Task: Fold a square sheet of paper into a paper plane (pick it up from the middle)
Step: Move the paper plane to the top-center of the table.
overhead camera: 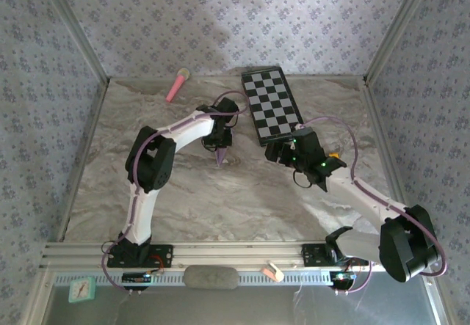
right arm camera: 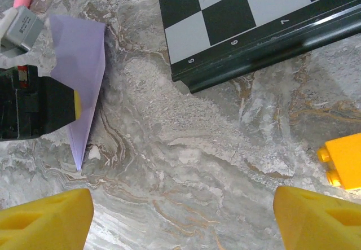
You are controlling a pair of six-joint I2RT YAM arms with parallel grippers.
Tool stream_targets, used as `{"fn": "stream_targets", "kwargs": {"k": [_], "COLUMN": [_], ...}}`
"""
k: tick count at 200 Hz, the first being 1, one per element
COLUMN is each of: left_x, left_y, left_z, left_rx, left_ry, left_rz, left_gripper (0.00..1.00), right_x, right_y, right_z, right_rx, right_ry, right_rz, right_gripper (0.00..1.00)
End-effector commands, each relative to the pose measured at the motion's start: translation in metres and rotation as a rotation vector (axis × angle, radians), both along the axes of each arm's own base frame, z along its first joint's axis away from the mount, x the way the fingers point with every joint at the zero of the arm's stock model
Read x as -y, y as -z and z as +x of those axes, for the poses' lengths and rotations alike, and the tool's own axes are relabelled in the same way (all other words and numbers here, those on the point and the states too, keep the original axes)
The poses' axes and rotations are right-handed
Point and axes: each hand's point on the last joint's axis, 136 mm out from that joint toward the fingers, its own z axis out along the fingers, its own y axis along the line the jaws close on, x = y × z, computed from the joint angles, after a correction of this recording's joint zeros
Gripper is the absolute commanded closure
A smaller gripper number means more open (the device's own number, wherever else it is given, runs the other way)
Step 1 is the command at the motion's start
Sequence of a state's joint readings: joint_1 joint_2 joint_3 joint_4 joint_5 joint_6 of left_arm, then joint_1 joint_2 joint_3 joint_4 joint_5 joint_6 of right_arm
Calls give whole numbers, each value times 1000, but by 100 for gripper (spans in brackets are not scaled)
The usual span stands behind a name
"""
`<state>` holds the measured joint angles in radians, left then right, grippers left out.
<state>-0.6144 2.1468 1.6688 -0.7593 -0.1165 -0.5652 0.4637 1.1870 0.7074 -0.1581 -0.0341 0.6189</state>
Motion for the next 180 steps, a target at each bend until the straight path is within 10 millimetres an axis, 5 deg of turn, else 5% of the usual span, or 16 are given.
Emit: {"fn": "stream_targets", "kwargs": {"k": [1,180], "left_x": [0,-19], "left_y": [5,51], "left_z": [-3,-19], "left_rx": [-42,-89], "left_ry": [7,-87], "left_rz": [10,58], "left_gripper": [84,61], "right_x": [2,3], "right_y": [3,14], "right_z": [-2,2], "right_rx": [-17,-51], "right_ry": [-6,-1], "right_rz": [0,12], "right_gripper": [15,16]}}
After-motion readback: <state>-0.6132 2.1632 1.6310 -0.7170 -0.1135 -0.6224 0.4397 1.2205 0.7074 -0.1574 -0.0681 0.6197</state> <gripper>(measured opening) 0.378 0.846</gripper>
